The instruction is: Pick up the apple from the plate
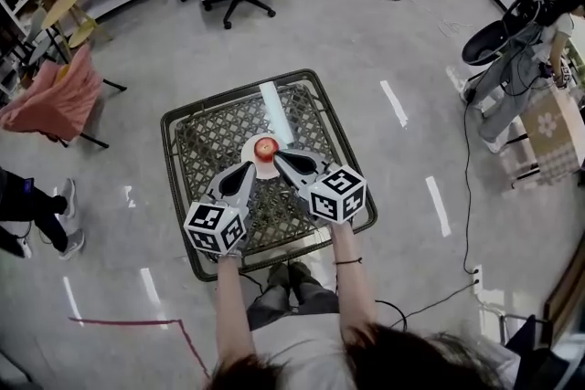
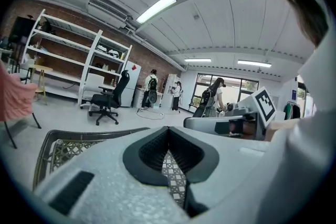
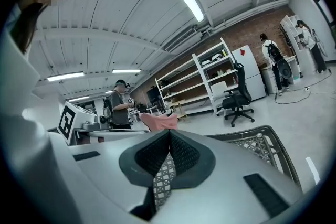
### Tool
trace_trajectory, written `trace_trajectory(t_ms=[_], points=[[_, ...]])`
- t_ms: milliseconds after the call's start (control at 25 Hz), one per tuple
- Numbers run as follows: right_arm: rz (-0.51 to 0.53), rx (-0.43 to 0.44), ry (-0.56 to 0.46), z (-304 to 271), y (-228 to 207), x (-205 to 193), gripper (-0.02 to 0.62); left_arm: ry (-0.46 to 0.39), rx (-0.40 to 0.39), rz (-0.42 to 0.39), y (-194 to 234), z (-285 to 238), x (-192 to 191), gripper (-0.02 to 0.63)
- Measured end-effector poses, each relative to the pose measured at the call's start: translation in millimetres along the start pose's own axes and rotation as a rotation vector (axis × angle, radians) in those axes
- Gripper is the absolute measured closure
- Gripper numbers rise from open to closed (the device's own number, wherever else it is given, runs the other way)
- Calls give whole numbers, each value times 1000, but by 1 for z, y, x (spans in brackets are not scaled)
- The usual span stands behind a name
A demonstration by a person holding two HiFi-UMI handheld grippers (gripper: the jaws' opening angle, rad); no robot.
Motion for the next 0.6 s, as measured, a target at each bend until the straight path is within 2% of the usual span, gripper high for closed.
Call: trace_trajectory(t_ms=[320,600], points=[[-46,-6,28,-11,-19,-20,586,42,35,-27,15,-16,-14,595],[-61,-8,50,-19,-39,-30,586,70,16,-18,20,-31,-29,595]])
Point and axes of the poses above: the fingertips, and each gripper's own axes: z backward along the fingers, y to its left, x out of its top, the point moved 4 cm from there along z, backward along the fingers, and after that the axes turned 7 degrees about x, right-handed, at the moved point
